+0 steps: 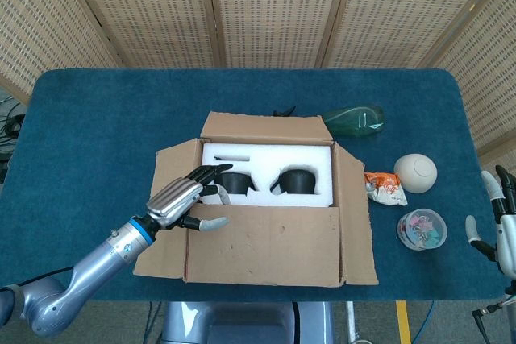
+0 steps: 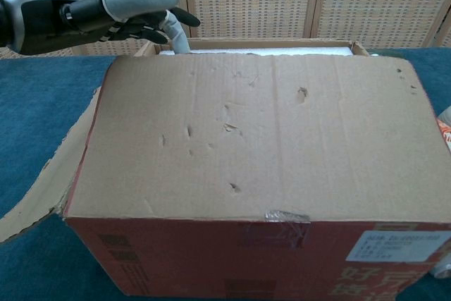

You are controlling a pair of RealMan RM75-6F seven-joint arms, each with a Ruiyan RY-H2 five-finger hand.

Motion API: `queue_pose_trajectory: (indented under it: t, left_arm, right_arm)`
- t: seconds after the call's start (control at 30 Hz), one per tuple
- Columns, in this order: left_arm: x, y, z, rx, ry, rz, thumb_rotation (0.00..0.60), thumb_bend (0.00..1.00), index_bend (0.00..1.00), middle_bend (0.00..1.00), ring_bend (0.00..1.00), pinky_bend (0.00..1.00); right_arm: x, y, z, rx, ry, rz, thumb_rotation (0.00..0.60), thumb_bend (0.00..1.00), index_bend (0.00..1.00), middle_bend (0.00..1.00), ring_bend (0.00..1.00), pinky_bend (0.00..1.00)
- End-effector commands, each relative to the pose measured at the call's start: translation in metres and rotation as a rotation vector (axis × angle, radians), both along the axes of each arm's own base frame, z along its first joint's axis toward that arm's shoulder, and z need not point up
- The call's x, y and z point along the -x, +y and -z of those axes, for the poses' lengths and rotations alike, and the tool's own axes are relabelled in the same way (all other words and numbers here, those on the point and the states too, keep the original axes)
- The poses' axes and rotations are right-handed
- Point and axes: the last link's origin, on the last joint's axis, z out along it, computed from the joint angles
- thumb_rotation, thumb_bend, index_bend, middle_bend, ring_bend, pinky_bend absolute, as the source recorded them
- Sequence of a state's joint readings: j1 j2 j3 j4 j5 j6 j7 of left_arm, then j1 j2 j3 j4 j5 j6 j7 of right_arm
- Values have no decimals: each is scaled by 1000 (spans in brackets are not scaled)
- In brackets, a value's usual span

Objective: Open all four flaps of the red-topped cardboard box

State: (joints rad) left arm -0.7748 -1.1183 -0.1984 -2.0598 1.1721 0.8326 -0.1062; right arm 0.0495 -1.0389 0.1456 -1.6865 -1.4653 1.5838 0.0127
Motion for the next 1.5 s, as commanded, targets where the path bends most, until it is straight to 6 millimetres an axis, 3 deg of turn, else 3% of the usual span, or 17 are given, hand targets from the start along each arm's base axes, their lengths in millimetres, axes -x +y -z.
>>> queue_pose_trajectory:
  t: [0.03,0.5,1.07,1.37,1.5]
  left_arm:
    - [-2,-5,-14,80,-106,-45,84,146,420,0,0,0]
    - [-8,-29,-27,489,-337,-143,82,159,394,0,0,0]
    - [22,-55,-50,909,-333,-12,73,160,319,0,0,0]
    - [43,-67,-60,977,-281,6,71,160,314,0,0,0]
    - [53,-65,-67,873,-241,31,71,161,312,0,0,0]
  right_arm:
    - [-1,-1,0,-2,1,-1,600,517,25,11,0,0]
    - [-5,-1,1,-5,7,-2,600,517,25,11,0,0]
    - [-8,-2,2,-9,9,-7,600,517,25,11,0,0]
    - [-9,-2,2,-10,7,-8,600,517,25,11,0,0]
    - [-9,-2,3,-15,6,-8,600,517,25,11,0,0]
